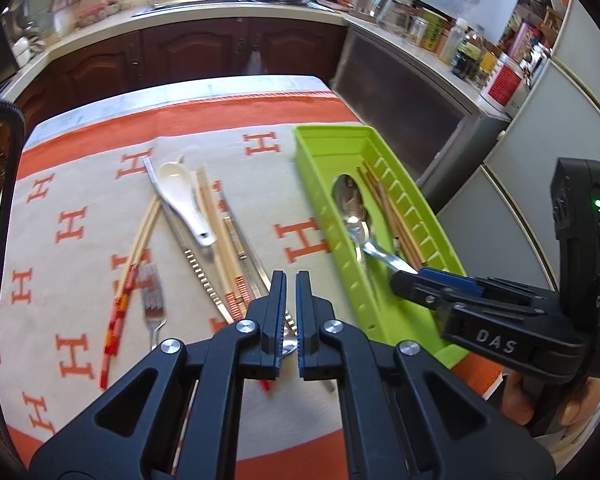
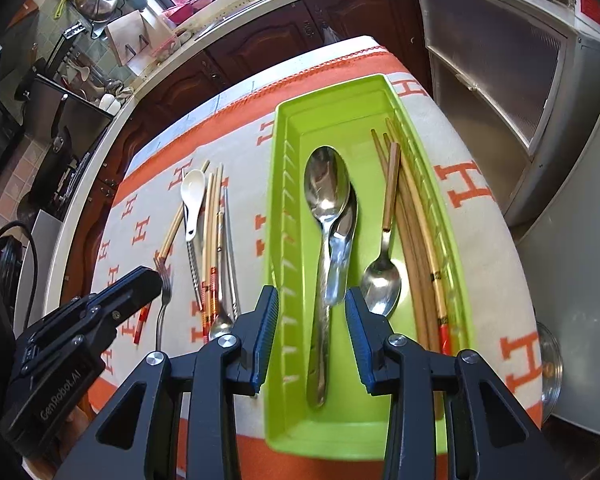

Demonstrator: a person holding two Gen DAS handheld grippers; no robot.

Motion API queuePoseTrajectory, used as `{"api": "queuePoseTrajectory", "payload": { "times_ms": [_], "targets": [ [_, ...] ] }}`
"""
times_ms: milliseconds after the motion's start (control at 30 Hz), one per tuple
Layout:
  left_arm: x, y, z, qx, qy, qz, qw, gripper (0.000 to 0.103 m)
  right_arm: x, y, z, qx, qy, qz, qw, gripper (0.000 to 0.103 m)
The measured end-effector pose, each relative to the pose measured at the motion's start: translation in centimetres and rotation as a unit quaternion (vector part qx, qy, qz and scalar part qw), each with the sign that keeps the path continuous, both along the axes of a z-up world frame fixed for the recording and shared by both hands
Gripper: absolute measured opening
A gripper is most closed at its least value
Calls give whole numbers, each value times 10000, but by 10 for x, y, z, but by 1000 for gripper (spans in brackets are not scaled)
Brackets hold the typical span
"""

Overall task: Organize utensils
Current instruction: 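Open both tools to release the utensils in the tray, then move both open tools back over the utensil pile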

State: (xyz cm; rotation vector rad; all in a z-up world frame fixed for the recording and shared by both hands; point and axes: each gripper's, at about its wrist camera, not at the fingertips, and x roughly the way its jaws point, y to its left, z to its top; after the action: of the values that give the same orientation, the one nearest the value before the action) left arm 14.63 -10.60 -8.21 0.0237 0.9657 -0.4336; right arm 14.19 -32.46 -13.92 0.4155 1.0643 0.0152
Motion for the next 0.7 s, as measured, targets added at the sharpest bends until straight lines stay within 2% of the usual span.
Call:
{"api": "queuePoseTrajectory", "payload": {
  "times_ms": [167, 367, 500, 700],
  "targets": [
    [-7, 34, 1, 56, -121, 325, 9994, 1, -16, 20, 14, -266, -297, -57, 9992, 35],
    [-8, 79, 3, -123, -82, 596, 9981, 1, -18, 46, 28, -460, -609, 78, 9971, 35],
    [2, 107, 0, -310, 160, 829, 9959, 1, -12, 69, 33, -485, -647, 359, 9961, 35],
    [17, 139, -7, -227, 243, 1132, 9930, 1, 6, 97, 27, -399, -476, 764, 9951, 35]
  ]
}}
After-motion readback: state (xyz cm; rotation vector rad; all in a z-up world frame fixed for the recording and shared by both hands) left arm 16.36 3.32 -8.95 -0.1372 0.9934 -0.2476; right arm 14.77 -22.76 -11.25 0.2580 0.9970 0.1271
